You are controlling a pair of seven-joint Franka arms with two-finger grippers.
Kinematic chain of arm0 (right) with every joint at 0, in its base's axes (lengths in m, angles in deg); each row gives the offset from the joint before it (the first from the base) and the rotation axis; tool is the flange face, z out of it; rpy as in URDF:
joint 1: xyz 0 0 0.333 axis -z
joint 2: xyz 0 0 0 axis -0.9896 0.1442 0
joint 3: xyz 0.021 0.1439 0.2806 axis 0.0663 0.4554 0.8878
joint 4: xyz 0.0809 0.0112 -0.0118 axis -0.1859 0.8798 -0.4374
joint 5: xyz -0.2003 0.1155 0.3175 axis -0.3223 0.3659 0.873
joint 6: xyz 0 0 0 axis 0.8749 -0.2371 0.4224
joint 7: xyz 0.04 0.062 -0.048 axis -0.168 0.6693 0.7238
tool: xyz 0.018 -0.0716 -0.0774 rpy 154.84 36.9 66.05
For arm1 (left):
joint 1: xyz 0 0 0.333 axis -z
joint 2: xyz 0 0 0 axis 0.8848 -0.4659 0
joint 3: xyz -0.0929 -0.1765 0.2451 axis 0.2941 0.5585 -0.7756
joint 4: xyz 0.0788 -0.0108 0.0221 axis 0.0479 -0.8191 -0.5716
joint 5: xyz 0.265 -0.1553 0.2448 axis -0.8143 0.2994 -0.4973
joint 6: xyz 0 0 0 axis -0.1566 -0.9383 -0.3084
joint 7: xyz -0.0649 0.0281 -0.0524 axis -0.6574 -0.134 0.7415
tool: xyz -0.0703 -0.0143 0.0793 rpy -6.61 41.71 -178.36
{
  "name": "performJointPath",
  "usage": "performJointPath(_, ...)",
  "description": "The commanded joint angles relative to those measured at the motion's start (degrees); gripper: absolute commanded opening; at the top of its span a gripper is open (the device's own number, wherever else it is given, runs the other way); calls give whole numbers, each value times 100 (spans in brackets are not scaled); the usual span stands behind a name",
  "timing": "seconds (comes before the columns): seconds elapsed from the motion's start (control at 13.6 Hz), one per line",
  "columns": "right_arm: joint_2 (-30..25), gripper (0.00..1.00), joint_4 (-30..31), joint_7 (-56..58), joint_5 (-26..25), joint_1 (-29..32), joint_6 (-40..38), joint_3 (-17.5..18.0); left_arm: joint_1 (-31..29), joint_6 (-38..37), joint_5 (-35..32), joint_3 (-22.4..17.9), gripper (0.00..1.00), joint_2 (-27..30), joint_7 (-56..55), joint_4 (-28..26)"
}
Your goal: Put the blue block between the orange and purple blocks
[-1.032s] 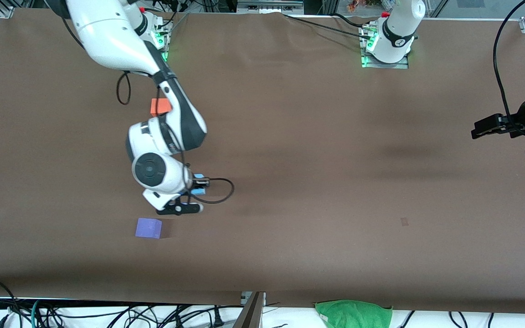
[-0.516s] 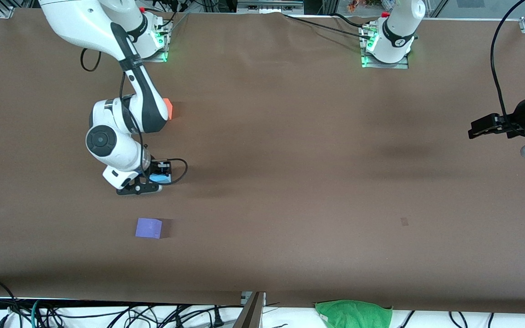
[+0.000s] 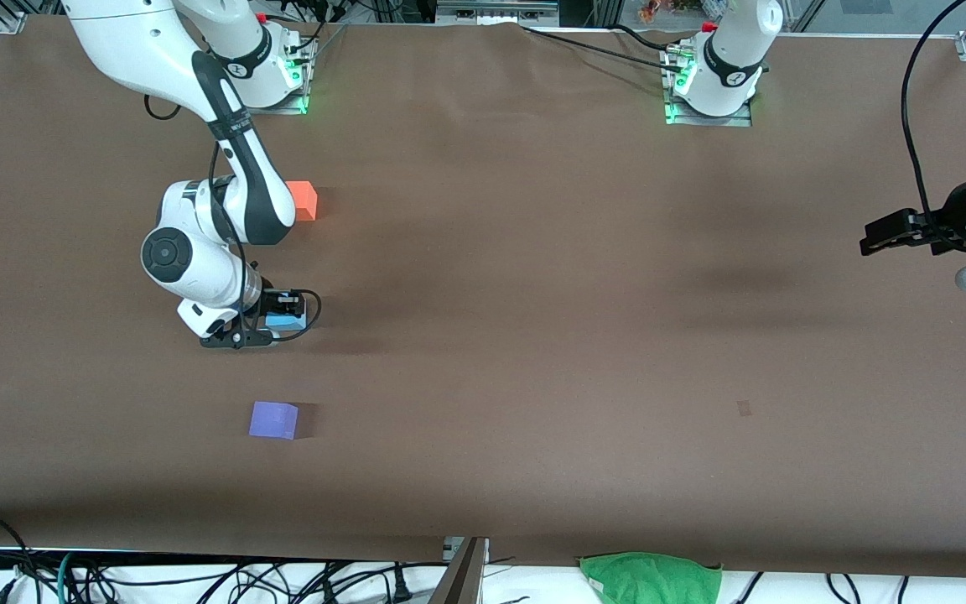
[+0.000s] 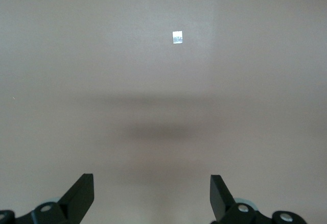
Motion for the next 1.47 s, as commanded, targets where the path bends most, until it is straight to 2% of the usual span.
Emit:
performJointPath(0.0, -251, 0, 317, 32, 222, 38, 75, 27, 26, -53, 71, -5, 100, -77, 37, 165)
performJointPath(0.37, -207, 0, 344, 23, 380, 47, 119, 27, 26, -53, 71, 4, 100, -77, 46, 174)
performJointPath(0.44, -207, 3, 336, 23, 380, 47, 120, 27, 26, -62, 71, 4, 100, -77, 46, 174)
performJointPath(0.52, -207, 31, 310, 31, 380, 47, 102, 18, 26, -62, 71, 4, 100, -77, 46, 174)
performJointPath(0.59, -216, 96, 301, 31, 380, 47, 93, 18, 35, -62, 71, 4, 100, -77, 46, 174)
performJointPath(0.66, -242, 100, 248, 14, 380, 47, 50, 18, 35, -62, 62, 4, 100, -86, 46, 244)
performJointPath(0.88, -303, 100, 160, -66, 380, 47, 23, 9, 35, -71, 62, 4, 100, -112, 46, 288)
performJointPath(1.11, -592, 100, -42, -4, 354, 47, -99, -96, 35, -71, 62, 4, 100, -112, 46, 288)
performJointPath(1.25, -847, 100, -400, 66, 293, 47, -720, -184, 35, -71, 62, 4, 100, -112, 46, 288)
performJointPath(1.4, -1059, 100, -1093, -12, 161, 29, -1940, -202, 35, -71, 62, 4, 100, -121, 46, 288)
